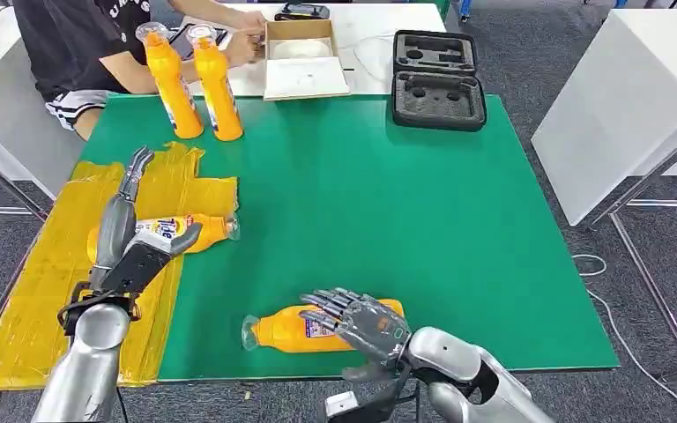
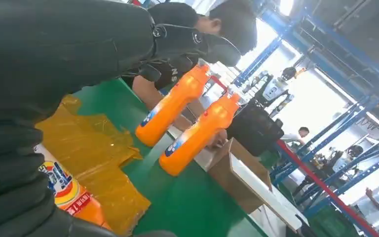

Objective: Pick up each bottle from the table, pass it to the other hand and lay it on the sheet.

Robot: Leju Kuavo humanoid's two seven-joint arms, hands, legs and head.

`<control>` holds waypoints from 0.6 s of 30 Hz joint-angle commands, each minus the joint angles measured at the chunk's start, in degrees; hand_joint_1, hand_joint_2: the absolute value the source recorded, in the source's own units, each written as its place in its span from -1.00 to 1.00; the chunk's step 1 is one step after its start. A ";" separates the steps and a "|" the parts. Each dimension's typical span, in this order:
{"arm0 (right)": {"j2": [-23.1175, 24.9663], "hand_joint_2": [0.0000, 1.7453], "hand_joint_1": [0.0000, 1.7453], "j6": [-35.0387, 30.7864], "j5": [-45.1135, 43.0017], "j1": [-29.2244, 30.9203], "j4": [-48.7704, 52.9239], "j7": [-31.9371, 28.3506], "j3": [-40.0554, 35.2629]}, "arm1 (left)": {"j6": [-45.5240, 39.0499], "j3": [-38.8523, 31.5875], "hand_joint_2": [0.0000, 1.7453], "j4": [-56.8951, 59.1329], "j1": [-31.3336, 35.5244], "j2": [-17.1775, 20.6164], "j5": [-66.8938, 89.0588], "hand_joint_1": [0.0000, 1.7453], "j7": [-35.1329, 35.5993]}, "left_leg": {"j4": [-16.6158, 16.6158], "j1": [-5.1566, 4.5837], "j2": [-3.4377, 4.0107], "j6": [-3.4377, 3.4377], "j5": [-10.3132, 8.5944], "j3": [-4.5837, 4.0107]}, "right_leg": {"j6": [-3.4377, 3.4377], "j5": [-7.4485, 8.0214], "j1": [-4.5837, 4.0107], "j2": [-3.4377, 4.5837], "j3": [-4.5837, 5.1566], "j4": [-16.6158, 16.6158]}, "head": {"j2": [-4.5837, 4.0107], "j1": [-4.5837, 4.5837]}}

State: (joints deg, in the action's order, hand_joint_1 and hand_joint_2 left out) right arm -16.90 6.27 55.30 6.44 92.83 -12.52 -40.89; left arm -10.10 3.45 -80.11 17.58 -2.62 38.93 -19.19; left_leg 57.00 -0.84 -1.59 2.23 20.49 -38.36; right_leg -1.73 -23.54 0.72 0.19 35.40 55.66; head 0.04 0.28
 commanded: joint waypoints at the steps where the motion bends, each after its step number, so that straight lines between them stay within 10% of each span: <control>1: -4.40 1.00 -1.00 1.32 0.60 -2.79 1.79 1.06 -0.86 | 0.67 -1.38 1.00 4.40 2.87 -1.55 -0.32 -1.00 0.51 | 0.03 0.03 0.07 -0.14 0.11 0.21 | 0.05 -0.09 -0.04 -0.03 -0.23 -0.01 | 0.00 0.02; 9: -6.66 1.00 -1.00 1.11 3.84 -11.68 2.96 5.92 4.27 | 1.11 -0.19 1.00 5.00 3.22 -1.04 -0.72 -1.00 1.56 | 0.06 0.06 -0.16 -0.15 0.19 0.38 | 0.04 -0.25 -0.08 -0.26 -0.48 -0.03 | 0.00 0.00; 18: 2.36 1.00 -1.00 -4.63 7.64 -12.40 -0.97 17.10 9.06 | -0.26 -0.05 1.00 4.60 1.58 -1.11 -0.79 -1.00 3.25 | 0.02 0.10 0.07 -0.25 0.28 0.52 | 0.12 -0.22 -0.12 -0.08 -0.54 -0.07 | 0.00 -0.02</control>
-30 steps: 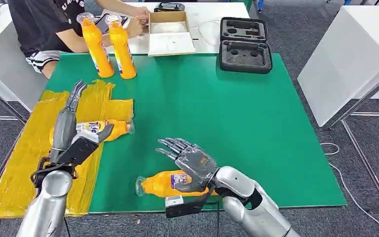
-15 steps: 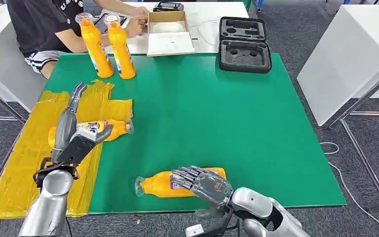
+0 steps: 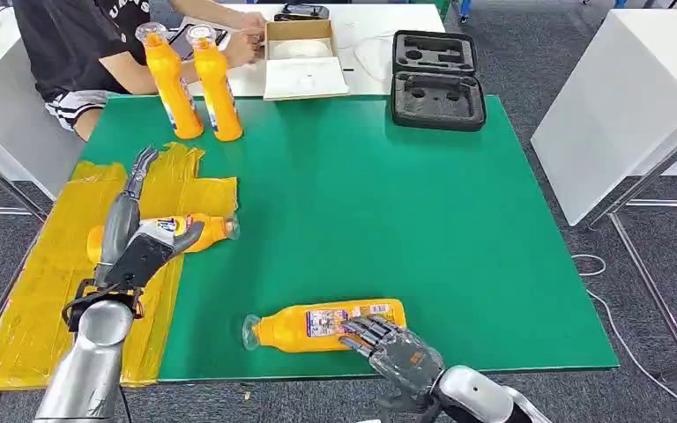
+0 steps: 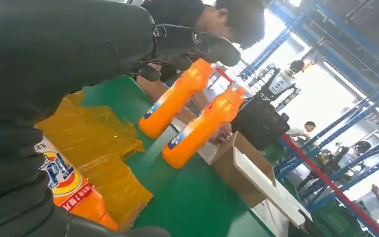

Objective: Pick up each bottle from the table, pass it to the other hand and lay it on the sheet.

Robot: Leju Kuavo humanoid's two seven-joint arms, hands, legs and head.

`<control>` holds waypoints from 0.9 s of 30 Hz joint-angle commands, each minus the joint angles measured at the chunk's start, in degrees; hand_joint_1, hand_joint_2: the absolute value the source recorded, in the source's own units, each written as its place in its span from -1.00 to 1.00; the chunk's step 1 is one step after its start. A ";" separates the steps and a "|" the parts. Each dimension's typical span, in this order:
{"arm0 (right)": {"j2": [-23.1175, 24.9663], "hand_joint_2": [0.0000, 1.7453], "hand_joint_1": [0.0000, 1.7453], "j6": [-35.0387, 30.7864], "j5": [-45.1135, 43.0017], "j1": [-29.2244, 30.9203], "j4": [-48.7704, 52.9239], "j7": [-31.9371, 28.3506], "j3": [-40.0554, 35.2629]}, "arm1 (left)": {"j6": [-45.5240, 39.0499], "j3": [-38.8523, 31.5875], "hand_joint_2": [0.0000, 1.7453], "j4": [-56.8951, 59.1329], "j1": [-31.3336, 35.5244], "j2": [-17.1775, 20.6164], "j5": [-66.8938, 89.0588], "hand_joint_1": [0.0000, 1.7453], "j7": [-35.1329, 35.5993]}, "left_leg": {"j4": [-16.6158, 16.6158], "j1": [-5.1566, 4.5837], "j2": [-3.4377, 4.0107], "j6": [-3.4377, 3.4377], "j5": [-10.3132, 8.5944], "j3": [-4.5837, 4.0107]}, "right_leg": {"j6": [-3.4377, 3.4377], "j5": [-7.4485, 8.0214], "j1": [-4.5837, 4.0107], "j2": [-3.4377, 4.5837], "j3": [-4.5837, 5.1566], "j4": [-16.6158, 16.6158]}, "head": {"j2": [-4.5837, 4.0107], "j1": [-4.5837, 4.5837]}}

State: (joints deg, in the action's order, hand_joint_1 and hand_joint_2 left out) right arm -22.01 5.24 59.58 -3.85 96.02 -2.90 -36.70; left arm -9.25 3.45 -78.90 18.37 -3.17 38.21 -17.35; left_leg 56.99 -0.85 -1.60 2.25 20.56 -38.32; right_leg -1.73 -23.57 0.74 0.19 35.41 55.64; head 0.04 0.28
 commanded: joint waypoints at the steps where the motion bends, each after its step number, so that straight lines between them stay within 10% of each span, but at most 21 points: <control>1: 8.25 1.00 -1.00 -4.02 3.72 -2.37 -4.63 8.08 4.99 | -1.39 -0.04 1.00 3.48 0.41 -0.54 -0.01 -1.00 1.46 | -0.03 0.09 0.05 -0.17 0.10 0.32 | 0.09 -0.09 -0.11 -0.06 -0.37 -0.09 | 0.00 0.02; 15: 13.91 1.00 -1.00 -13.26 -1.40 -2.54 -0.72 0.76 10.69 | -2.96 -0.51 1.00 6.59 0.83 -1.31 1.00 -1.00 0.95 | 0.08 0.08 0.16 -0.20 0.21 0.41 | 0.09 -0.20 -0.10 -0.01 -0.45 0.02 | 0.00 0.00; 27: 15.25 1.00 -1.00 -9.30 2.43 -1.72 -3.67 5.96 12.95 | -3.16 -0.16 1.00 7.24 1.51 -1.90 1.30 -1.00 1.11 | 0.00 0.06 0.09 -0.14 0.09 0.26 | 0.06 -0.09 -0.08 -0.03 -0.28 -0.05 | 0.00 0.00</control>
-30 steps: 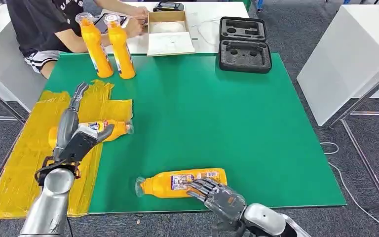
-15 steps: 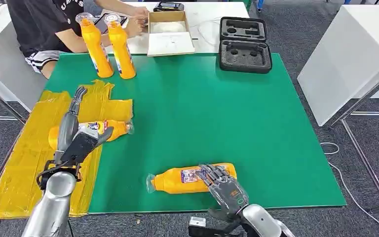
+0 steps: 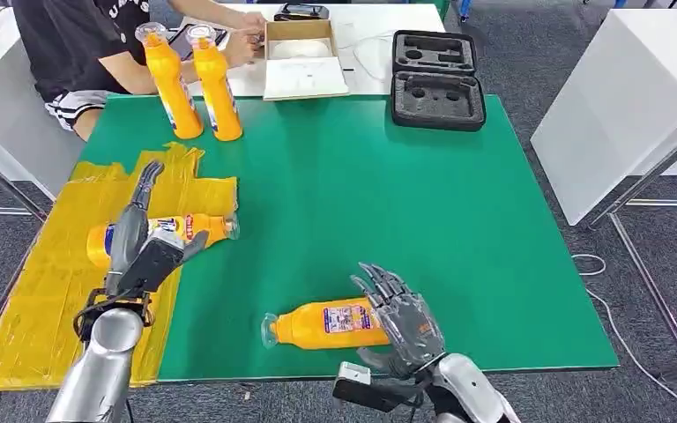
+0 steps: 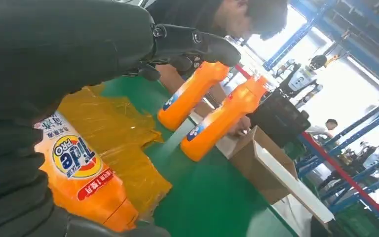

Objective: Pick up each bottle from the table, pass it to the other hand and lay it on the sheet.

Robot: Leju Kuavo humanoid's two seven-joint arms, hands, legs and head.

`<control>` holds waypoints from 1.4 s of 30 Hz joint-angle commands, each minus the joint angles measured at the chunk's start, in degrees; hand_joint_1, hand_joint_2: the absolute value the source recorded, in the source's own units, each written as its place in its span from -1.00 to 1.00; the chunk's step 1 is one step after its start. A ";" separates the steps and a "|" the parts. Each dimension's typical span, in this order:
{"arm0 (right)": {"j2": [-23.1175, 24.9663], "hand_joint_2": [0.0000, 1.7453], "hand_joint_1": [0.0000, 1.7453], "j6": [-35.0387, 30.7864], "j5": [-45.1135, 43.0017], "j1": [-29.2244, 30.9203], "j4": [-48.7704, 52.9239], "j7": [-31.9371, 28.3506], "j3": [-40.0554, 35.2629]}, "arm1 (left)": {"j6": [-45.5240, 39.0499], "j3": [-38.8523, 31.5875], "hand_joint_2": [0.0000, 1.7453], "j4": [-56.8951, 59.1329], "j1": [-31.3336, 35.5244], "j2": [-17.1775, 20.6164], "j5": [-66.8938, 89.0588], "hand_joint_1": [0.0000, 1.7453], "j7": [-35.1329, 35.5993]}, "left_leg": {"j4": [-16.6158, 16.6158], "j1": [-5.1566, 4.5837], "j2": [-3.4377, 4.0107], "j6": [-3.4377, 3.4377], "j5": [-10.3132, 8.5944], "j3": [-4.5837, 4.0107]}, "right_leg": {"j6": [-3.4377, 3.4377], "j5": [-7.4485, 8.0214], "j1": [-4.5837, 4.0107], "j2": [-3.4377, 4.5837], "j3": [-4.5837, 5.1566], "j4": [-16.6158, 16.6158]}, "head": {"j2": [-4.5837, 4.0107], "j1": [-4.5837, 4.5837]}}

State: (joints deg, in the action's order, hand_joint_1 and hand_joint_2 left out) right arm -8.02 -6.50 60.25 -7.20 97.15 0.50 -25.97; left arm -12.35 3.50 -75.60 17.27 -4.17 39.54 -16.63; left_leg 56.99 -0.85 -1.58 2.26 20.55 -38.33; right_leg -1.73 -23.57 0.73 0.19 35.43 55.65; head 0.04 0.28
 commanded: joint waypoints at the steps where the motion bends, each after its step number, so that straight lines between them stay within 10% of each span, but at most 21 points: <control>1: 1.26 1.00 -1.00 2.44 1.76 1.63 -4.81 2.57 2.22 | -0.06 -0.21 1.00 3.94 2.61 -0.90 -0.03 -1.00 0.39 | -0.02 0.04 0.05 -0.11 0.05 0.16 | 0.04 -0.04 -0.05 -0.02 -0.19 -0.06 | 0.00 0.00; 40: 6.19 1.00 -1.00 7.38 8.14 13.39 -32.55 6.60 3.17 | 0.52 2.03 1.00 5.80 2.30 -1.77 -1.02 -1.00 1.26 | -0.02 0.10 0.13 -0.14 0.10 0.34 | 0.06 -0.05 -0.11 0.02 -0.40 -0.11 | 0.00 0.02; 41: 6.15 1.00 -0.64 7.52 8.15 13.67 -33.36 6.60 3.07 | 0.46 2.10 1.00 6.12 2.51 -1.82 -1.14 -1.00 1.26 | 0.01 0.13 0.22 -0.21 0.18 0.50 | 0.09 -0.11 -0.15 0.05 -0.55 -0.11 | 0.00 0.00; 42: 6.12 1.00 0.48 7.85 8.28 14.35 -34.97 6.61 2.71 | 0.32 2.31 1.00 6.54 2.80 -1.80 -1.27 -1.00 1.20 | -0.02 0.08 0.16 -0.15 0.09 0.39 | 0.07 -0.06 -0.10 0.04 -0.42 -0.09 | 0.00 0.02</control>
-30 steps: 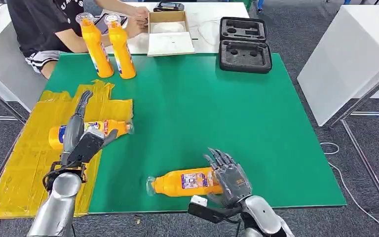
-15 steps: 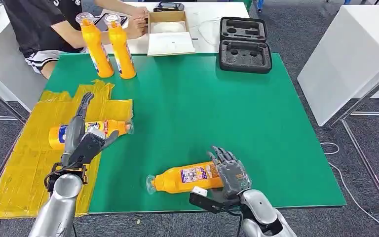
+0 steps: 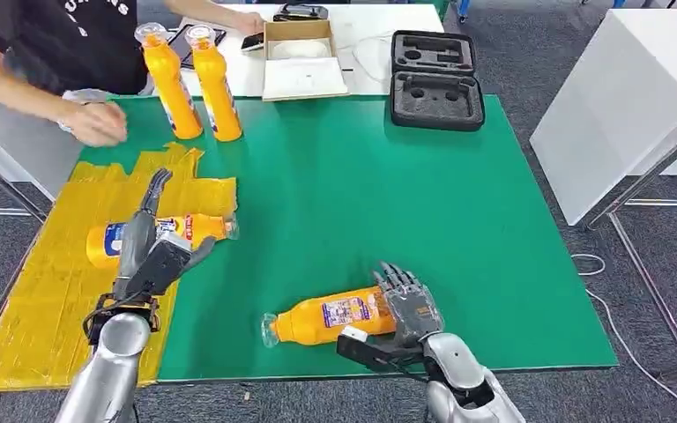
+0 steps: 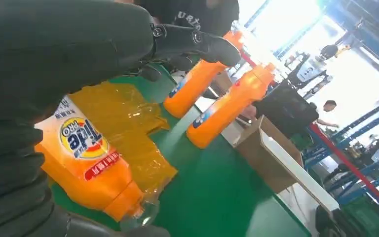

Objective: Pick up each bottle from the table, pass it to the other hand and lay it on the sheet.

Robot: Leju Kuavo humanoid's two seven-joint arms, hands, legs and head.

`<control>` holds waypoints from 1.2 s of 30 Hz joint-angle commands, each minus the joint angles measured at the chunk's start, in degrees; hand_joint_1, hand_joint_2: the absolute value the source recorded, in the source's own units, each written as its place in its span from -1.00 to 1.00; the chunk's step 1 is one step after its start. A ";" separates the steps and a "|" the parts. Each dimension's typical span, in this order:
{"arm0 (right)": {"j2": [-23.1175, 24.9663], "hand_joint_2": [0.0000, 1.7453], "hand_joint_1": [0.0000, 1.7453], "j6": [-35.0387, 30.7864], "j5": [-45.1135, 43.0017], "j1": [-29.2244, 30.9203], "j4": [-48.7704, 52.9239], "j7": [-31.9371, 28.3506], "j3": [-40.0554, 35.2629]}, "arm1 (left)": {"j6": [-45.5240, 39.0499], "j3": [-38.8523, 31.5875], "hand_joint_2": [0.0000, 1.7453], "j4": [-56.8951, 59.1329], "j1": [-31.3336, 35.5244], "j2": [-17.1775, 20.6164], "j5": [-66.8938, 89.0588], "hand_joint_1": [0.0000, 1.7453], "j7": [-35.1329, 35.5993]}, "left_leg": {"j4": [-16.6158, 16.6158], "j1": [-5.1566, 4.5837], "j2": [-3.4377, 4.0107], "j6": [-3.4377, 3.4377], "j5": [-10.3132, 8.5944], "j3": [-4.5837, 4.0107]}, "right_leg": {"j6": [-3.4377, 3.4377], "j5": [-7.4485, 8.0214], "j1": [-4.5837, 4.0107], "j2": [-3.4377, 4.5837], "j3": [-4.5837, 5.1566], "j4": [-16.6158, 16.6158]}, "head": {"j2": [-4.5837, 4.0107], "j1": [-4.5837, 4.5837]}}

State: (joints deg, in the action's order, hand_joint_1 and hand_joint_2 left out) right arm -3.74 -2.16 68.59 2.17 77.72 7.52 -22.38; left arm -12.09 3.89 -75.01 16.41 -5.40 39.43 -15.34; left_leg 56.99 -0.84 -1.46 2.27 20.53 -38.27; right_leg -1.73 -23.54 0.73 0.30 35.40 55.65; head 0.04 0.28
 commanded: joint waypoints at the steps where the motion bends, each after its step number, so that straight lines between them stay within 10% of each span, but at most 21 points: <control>1: 1.74 1.00 0.86 3.56 -0.05 5.14 -15.84 -0.41 -0.80 | 0.06 1.98 1.00 6.03 3.73 -0.56 -1.27 -1.00 -0.10 | -0.04 0.07 0.04 -0.12 0.06 0.28 | 0.06 -0.04 -0.08 -0.03 -0.31 -0.10 | 0.00 0.00; 23: 0.75 1.00 1.00 3.47 0.64 2.99 -12.78 -0.06 1.15 | 0.02 2.11 1.00 6.52 3.89 -0.34 -2.74 -1.00 -0.18 | -0.06 0.08 0.11 -0.24 0.43 1.38 | 0.16 -0.37 -0.11 0.04 -1.21 -0.15 | 0.00 0.00; 36: 8.64 1.00 1.00 -19.79 -21.80 0.80 2.00 -13.32 11.91 | 4.83 4.39 1.00 1.60 0.61 -1.07 -7.87 -1.00 -0.99 | 0.04 0.02 0.19 -0.13 0.37 0.73 | 0.06 -0.32 -0.05 0.17 -0.75 0.02 | 0.00 -0.02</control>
State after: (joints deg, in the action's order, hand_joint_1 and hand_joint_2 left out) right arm 0.77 -18.04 53.21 2.47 76.07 -1.89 -15.75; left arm -9.12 5.51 -73.53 16.02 -5.86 33.49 -16.63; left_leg 57.00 -0.86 -1.31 2.26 20.80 -37.63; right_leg -1.72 -23.76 0.72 0.51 34.78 55.65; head 0.04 0.26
